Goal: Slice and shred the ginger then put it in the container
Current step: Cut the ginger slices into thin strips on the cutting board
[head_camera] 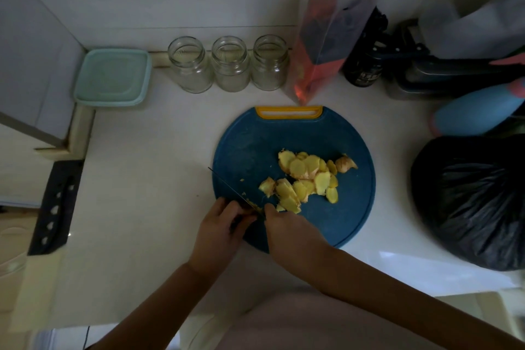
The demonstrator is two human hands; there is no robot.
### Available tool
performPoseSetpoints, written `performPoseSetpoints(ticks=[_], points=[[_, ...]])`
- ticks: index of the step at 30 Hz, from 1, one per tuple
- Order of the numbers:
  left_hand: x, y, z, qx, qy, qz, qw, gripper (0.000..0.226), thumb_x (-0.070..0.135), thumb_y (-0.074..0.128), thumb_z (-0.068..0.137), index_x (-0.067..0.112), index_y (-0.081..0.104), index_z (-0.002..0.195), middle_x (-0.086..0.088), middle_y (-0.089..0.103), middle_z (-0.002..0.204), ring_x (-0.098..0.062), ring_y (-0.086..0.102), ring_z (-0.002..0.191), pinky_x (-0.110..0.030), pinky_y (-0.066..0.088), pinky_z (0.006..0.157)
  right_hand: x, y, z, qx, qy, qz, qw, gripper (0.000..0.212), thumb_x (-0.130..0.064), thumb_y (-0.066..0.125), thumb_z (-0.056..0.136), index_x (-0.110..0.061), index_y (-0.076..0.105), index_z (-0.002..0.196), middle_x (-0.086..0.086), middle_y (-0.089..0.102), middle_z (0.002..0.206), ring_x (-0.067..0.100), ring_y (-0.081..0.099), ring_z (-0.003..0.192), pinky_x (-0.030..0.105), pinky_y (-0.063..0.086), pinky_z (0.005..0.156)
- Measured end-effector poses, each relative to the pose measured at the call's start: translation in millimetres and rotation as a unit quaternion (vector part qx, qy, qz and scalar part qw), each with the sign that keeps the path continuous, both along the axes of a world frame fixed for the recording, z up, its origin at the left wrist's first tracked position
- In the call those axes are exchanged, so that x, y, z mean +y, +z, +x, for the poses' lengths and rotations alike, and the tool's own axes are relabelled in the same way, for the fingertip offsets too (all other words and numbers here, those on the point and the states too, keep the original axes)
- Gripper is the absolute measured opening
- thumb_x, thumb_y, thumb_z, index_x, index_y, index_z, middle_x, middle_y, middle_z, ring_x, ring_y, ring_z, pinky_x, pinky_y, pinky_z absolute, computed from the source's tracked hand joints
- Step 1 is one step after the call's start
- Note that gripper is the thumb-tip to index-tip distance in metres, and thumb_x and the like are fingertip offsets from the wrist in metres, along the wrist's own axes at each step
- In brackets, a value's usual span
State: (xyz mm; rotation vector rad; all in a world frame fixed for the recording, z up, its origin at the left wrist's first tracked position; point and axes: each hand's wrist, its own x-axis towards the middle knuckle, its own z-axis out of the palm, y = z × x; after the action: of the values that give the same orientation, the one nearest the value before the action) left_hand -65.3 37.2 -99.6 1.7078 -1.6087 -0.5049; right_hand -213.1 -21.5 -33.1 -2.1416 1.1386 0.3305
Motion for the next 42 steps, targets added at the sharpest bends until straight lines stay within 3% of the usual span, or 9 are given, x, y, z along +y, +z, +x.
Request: performPoseSetpoints(ticks=[7, 11, 18, 25, 31, 35, 38, 40, 42], points=[[-2.1, -1.2, 2.8, -0.002, -0.006, -0.009, 1.0, 0.009, 0.035, 0.054, 0.086, 0.027, 0.051, 0.089, 0.006, 0.048, 0.082, 0.0, 0.042, 0.07, -0.001, 0.036, 0.066, -11.3, -3.0, 5.9, -0.021, -0.014, 0.025, 0.999, 0.015, -0.004, 0.044, 0.095, -0.001, 0.049, 0.109, 0.002, 0.039, 0.067, 0.008, 0.032, 0.055, 0.026, 0.026, 0.045], [-3.7, -0.9, 0.5, -0.011, -0.006, -0.009, 1.0, 0.014, 0.033, 0.051, 0.085, 0.019, 0.05, 0.083, 0.001, 0.047, 0.077, -0.003, 0.039, 0.066, -0.003, 0.034, 0.064, -22.0, 0.3, 21.8, -0.016, -0.007, 0.03, 0.999, 0.005, -0.006, 0.044, 0.095, -0.006, 0.048, 0.091, 0.019, 0.059, 0.097, 0.009, 0.028, 0.056, 0.024, 0.026, 0.048], [-0.7, 5.3, -2.1, 0.015, 0.016, 0.011, 1.0, 0.026, 0.015, 0.074, 0.081, 0.023, 0.049, 0.08, 0.015, 0.043, 0.076, 0.009, 0.051, 0.075, 0.0, 0.035, 0.065, -20.5, 2.0, 20.2, -0.07, -0.036, -0.011, 0.997, 0.026, -0.025, 0.037, 0.104, -0.008, 0.045, 0.087, 0.024, 0.062, 0.1, 0.025, 0.05, 0.078, 0.031, 0.035, 0.066], [3.0, 5.5, -8.8, 0.052, 0.062, 0.024, 0.996, 0.02, 0.013, 0.077, 0.078, 0.019, 0.058, 0.084, 0.002, 0.058, 0.08, -0.005, 0.054, 0.068, -0.009, 0.042, 0.064, -5.4, 13.6, -6.0, -0.047, -0.112, 0.02, 0.992, 0.048, -0.046, 0.018, 0.103, -0.011, 0.05, 0.09, 0.005, 0.05, 0.076, 0.024, 0.05, 0.078, 0.031, 0.037, 0.071], [4.0, 4.2, -9.3, 0.046, 0.068, 0.024, 0.996, 0.025, 0.013, 0.08, 0.075, 0.012, 0.063, 0.094, 0.003, 0.059, 0.083, 0.002, 0.053, 0.076, -0.005, 0.041, 0.066, -7.6, 24.5, -13.0, -0.057, -0.227, 0.164, 0.958, 0.07, -0.063, 0.029, 0.097, -0.006, 0.056, 0.065, -0.005, 0.049, 0.037, 0.01, 0.045, 0.038, 0.02, 0.038, 0.043], [3.2, 8.8, -10.4, 0.074, 0.089, 0.049, 0.992, 0.026, 0.014, 0.082, 0.072, 0.014, 0.064, 0.091, -0.001, 0.064, 0.083, -0.006, 0.057, 0.071, -0.011, 0.046, 0.065, -1.7, 16.6, -14.8, 0.003, -0.139, 0.027, 0.99, 0.064, -0.052, 0.02, 0.102, -0.001, 0.057, 0.113, 0.002, 0.049, 0.07, 0.021, 0.05, 0.074, 0.032, 0.041, 0.068], [1.4, 18.3, -12.6, 0.116, 0.095, 0.084, 0.985, 0.026, 0.013, 0.081, 0.073, 0.024, 0.058, 0.077, 0.003, 0.064, 0.076, -0.01, 0.06, 0.068, -0.018, 0.048, 0.062, 4.6, 4.5, -9.8, -0.014, -0.17, 0.01, 0.985, 0.054, -0.027, 0.026, 0.107, -0.013, 0.005, 0.155, 0.015, 0.053, 0.103, 0.022, 0.044, 0.08, 0.034, 0.04, 0.064], [-2.0, 26.2, -11.8, 0.136, 0.097, 0.107, 0.98, 0.032, 0.009, 0.082, 0.072, 0.027, 0.056, 0.072, 0.011, 0.063, 0.072, -0.001, 0.059, 0.067, -0.011, 0.045, 0.061, -0.8, 8.6, -4.9, -0.043, -0.189, 0.037, 0.98, 0.056, -0.038, 0.028, 0.104, -0.012, 0.018, 0.154, 0.019, 0.055, 0.102, 0.023, 0.049, 0.079, 0.03, 0.036, 0.053], [-5.4, 30.5, -11.1, 0.146, 0.099, 0.131, 0.976, 0.034, 0.006, 0.081, 0.071, 0.028, 0.055, 0.07, 0.014, 0.062, 0.07, 0.005, 0.057, 0.064, -0.007, 0.043, 0.061, -16.7, -3.6, -7.2, -0.001, -0.106, 0.073, 0.992, 0.072, -0.02, 0.072, 0.085, 0.0, 0.037, 0.145, 0.026, 0.059, 0.082, 0.028, 0.058, 0.063, 0.027, 0.029, 0.043]])
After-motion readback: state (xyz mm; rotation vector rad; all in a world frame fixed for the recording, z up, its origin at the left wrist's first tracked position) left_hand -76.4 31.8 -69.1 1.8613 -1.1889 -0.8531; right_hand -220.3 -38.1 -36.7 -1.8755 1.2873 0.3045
